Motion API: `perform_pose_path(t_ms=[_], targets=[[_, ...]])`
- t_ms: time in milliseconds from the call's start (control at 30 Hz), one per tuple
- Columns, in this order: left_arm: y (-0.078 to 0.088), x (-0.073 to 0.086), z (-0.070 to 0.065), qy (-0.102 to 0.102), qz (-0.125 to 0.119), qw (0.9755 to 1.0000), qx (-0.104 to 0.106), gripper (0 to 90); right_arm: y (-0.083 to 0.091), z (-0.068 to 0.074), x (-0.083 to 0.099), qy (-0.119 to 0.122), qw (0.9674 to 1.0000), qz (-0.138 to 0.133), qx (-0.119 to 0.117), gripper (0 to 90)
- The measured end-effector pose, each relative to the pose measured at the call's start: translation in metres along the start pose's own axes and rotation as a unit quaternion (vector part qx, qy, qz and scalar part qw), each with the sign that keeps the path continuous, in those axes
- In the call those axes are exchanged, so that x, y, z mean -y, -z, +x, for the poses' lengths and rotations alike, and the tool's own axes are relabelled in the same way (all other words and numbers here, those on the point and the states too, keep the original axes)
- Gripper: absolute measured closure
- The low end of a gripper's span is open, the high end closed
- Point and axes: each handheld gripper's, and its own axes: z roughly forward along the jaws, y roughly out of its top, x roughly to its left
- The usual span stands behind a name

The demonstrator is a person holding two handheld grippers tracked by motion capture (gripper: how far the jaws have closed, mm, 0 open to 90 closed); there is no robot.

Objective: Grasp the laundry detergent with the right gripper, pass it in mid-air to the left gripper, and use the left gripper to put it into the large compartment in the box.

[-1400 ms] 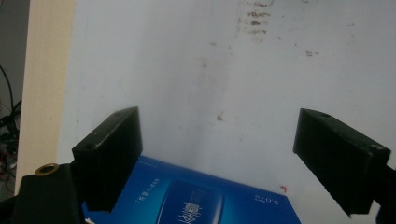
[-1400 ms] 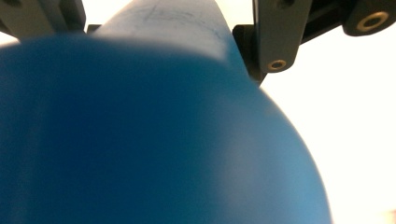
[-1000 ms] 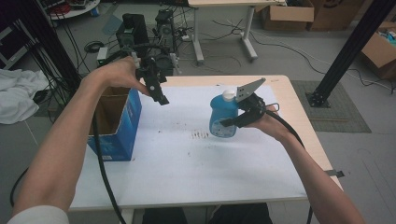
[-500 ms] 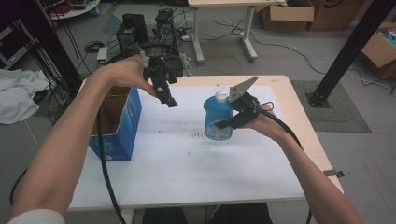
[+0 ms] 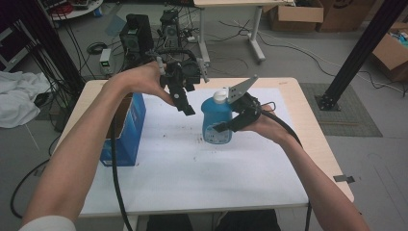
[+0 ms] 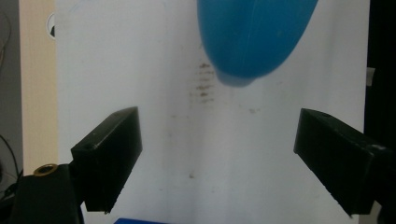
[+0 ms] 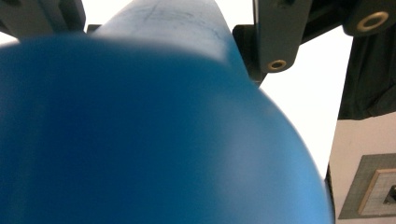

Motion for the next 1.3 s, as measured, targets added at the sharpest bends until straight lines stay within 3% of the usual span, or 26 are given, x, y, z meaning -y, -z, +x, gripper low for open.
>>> perform_pose_path(t_ms=[300,600,800,967,1067,1300], targets=[[-0.01,-0.003,-0.004,0.001,-0.025,0.9995,0.02,15.8,-0.006,0.003,-0.008,0.006,1.0,-0.001,-0.008,46.4],[-0.019,-0.009,-0.006,-0.001,-0.034,0.9989,0.033,15.9,-0.009,0.005,-0.009,0.007,0.9999,0.001,-0.012,46.4],[-0.025,-0.013,-0.006,0.008,-0.049,0.9977,0.047,16.2,-0.012,0.005,-0.009,0.006,0.9999,0.0,-0.013,46.4],[-0.03,-0.014,-0.005,0.018,-0.045,0.9972,0.057,16.5,-0.011,0.005,-0.009,0.005,0.9999,-0.003,-0.015,46.4],[-0.033,-0.015,-0.004,0.01,-0.043,0.9974,0.056,16.9,-0.011,0.005,-0.009,0.005,0.9999,-0.004,-0.015,46.4],[-0.036,-0.018,-0.007,0.014,-0.045,0.997,0.06,17.8,-0.012,0.005,-0.009,0.005,0.9999,-0.003,-0.015,46.4]])
